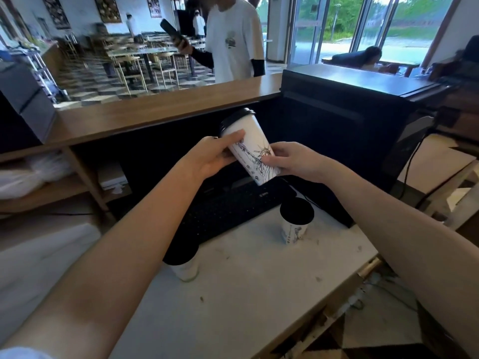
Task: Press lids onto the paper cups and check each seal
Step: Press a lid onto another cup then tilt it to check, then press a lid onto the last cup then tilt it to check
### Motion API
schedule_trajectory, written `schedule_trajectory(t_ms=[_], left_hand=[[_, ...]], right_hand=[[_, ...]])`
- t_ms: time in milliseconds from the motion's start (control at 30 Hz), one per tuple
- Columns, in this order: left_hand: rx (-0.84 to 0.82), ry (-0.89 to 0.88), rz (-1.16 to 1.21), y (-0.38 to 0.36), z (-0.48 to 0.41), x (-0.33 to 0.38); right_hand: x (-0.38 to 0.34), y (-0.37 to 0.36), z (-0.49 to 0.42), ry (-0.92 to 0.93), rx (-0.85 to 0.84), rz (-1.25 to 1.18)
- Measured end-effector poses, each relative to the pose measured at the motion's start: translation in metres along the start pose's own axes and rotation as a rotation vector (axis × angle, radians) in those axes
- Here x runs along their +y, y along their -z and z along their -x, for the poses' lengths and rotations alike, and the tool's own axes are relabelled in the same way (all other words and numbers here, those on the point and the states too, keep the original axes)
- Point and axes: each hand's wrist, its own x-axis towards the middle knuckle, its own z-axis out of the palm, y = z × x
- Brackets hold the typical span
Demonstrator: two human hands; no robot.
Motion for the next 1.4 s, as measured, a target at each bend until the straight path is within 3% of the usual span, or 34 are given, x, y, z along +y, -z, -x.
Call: schedule_trajectory(t_ms=[100, 233, 367, 600, 733, 967, 1400], left_hand=[[-0.021, -0.006, -0.174, 0.005, 0.006, 0.007], [-0.105, -0.152, -0.412, 0.009, 0.011, 0.012], [-0.017, -0.243, -0.641, 0.012, 0.019, 0.009], [0.093, 0.007, -0.726, 0.030, 0.031, -0.065], [0.161, 0.034, -0.884, 0.041, 0.035, -0.125], [0.188, 0.065, -0.751, 0.058, 0.045, -0.195], [0.263, 0.074, -0.591, 0.066, 0.058, -0.227]], right_hand=[[0.006, -0.002, -0.002, 0.052, 0.044, 0.055], [0.008, -0.012, -0.009, 0.084, 0.027, 0.117], [0.020, -0.027, -0.020, 0.111, 0.075, 0.131], [0.108, -0.081, -0.030, 0.017, 0.056, 0.023], [0.165, -0.119, -0.030, -0.041, 0.043, -0.031], [0.228, -0.153, -0.028, -0.110, 0.018, -0.035], [0.224, -0.155, -0.024, -0.110, 0.029, 0.043]])
